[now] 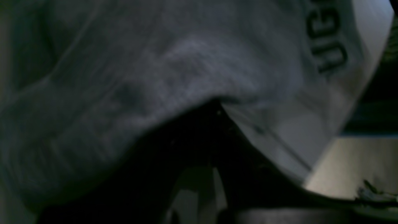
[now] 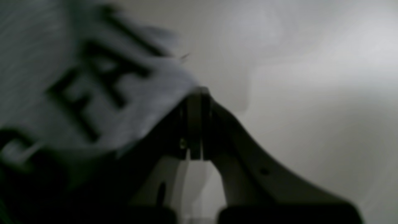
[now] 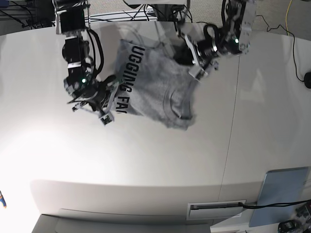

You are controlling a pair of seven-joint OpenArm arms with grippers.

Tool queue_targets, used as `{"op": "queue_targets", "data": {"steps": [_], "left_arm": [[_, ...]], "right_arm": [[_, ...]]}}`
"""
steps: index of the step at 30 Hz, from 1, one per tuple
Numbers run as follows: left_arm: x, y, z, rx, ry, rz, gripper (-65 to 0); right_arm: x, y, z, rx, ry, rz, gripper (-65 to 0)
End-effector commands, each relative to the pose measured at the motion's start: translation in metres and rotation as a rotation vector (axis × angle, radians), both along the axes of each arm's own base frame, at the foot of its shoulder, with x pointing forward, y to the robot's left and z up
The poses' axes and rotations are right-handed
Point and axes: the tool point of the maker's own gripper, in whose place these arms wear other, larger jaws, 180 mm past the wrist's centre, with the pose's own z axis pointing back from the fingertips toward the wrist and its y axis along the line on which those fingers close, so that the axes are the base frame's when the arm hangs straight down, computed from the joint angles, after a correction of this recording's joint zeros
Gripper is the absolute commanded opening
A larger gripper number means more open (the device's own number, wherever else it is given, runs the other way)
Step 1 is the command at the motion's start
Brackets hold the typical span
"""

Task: Fold the T-shirt properly
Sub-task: 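Press and tuck the folded shirt edges with both grippers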

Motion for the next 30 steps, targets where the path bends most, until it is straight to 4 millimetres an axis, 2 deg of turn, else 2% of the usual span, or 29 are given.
{"op": "queue_targets", "data": {"steps": [1, 6, 9, 17, 23, 25, 27, 30], "left_arm": [[0.0, 0.037, -0.024, 0.182, 0.051, 0.026, -65.0], [0.043, 0.07, -0.016, 0.222, -0.061, 0.131, -65.0], [0.062, 0.084, -0.014, 0.231, -0.091, 0.172, -65.0], [0.101, 0.088, -0.019, 0.199, -0.107, 0.213, -65.0], [0.128, 0.091, -0.013, 0.181, -0.138, 0.236, -65.0], [0.136, 0.092, -0.01, 0.18, -0.146, 0.24, -65.0], [0.14, 0.093, -0.007, 0.181, -0.153, 0.242, -65.0], [0.144, 0.092, -0.004, 0.177, -0.163, 0.243, -65.0]], "right_arm": [[0.006, 0.002, 0.015, 0.012, -0.055, 0.007, -65.0], [-0.02, 0.011, 0.022, 0.022, -0.068, 0.028, -65.0], [-0.036, 0.015, 0.024, 0.028, -0.066, 0.035, -65.0], [-0.078, 0.027, 0.009, 0.088, 0.011, 0.041, -65.0], [-0.099, 0.039, 0.005, 0.17, 0.024, 0.041, -65.0], [-0.1, 0.038, 0.005, 0.171, 0.021, 0.027, -65.0], [-0.092, 0.031, 0.01, 0.16, -0.014, -0.02, -65.0], [-0.073, 0.007, 0.027, 0.107, -0.122, -0.104, -65.0]]}}
